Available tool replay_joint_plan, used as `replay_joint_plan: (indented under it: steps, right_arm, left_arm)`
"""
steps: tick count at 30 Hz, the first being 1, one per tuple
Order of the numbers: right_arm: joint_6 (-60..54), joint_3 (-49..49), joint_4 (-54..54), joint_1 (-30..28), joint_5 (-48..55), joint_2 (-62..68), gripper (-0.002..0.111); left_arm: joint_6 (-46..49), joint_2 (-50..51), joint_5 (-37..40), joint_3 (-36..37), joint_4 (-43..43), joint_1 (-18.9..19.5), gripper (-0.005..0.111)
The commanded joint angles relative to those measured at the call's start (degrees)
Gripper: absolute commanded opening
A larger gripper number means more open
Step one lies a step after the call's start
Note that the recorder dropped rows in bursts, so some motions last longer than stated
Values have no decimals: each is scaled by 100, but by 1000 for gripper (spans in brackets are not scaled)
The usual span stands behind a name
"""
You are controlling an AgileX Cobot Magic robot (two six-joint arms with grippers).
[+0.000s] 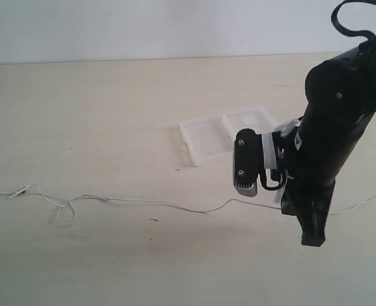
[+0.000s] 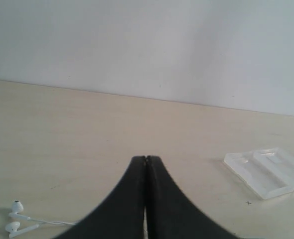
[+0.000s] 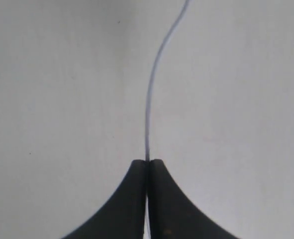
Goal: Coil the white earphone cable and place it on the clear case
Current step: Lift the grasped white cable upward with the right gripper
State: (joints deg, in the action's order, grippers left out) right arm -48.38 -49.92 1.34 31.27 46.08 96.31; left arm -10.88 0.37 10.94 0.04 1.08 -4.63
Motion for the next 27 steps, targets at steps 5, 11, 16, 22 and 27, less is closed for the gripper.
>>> replay_joint_plan:
  steps: [5,11,16,22,27]
  right_arm:
    - [56,-678,0,5,723,-364,0]
    - [93,-1200,0,5,1307,-554,0]
    - [141,-1675,0,5,1795,-705,0]
    - [259,-2072,0,5,2050,-923,0]
    - [272,-2097,0,5,2042,-960,0]
  left_arm:
    - [-13,-37,-31,-4,37,0,0]
    - [-13,-37,-31,-4,37,0,0]
    - [-13,-37,-31,-4,37,0,0]
    - [-13,-37,-31,-4,37,0,0]
    - [-13,-37,-31,-4,37,0,0]
